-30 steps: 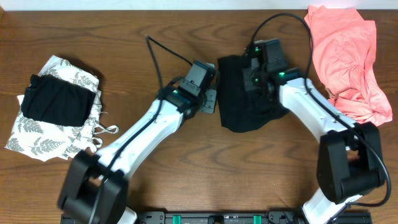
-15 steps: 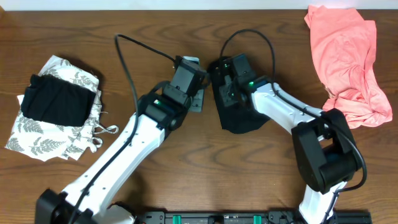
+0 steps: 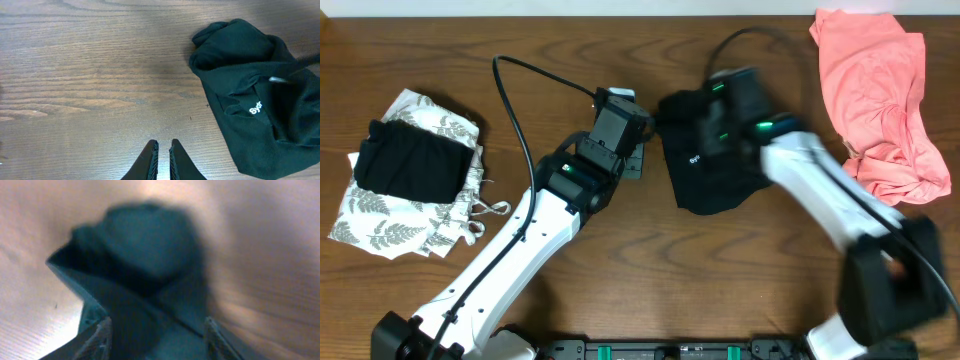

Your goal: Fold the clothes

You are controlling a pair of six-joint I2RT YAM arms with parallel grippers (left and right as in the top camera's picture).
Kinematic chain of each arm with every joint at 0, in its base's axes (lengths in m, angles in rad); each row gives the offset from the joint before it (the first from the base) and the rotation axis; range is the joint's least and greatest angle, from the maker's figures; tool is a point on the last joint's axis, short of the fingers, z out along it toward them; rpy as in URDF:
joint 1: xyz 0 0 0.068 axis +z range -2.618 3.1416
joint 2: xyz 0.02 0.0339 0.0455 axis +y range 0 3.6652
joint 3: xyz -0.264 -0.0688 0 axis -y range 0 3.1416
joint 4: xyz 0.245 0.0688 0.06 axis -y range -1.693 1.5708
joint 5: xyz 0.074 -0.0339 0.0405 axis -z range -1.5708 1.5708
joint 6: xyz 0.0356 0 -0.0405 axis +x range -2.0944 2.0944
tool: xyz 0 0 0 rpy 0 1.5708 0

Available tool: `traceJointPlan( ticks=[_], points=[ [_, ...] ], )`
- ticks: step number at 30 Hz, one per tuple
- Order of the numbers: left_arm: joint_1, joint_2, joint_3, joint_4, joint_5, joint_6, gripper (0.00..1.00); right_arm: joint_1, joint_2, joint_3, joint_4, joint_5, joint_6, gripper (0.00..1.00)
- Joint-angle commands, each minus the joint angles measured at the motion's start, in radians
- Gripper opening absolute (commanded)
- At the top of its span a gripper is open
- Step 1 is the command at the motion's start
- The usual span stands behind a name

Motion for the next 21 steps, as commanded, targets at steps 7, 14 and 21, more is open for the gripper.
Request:
traceJointPlan(
  ticks=[7, 14, 21],
  points=[
    [0.004, -0.001, -0.002, -0.002, -0.018, -0.002, 0.11, -0.232, -0.059, -0.003, -0.184, -0.096, 0.064, 0.17],
    [0.004, -0.001, -0.002, -0.002, -0.018, -0.002, 0.11, -0.227, 0.143, -0.015, -0.212, -0.142, 0.065, 0.18],
    [0.004, 0.0, -0.002, -0.002, -0.018, -0.002, 0.12, -0.13, 0.192, -0.014, -0.249, -0.48, -0.019, 0.13]
  ],
)
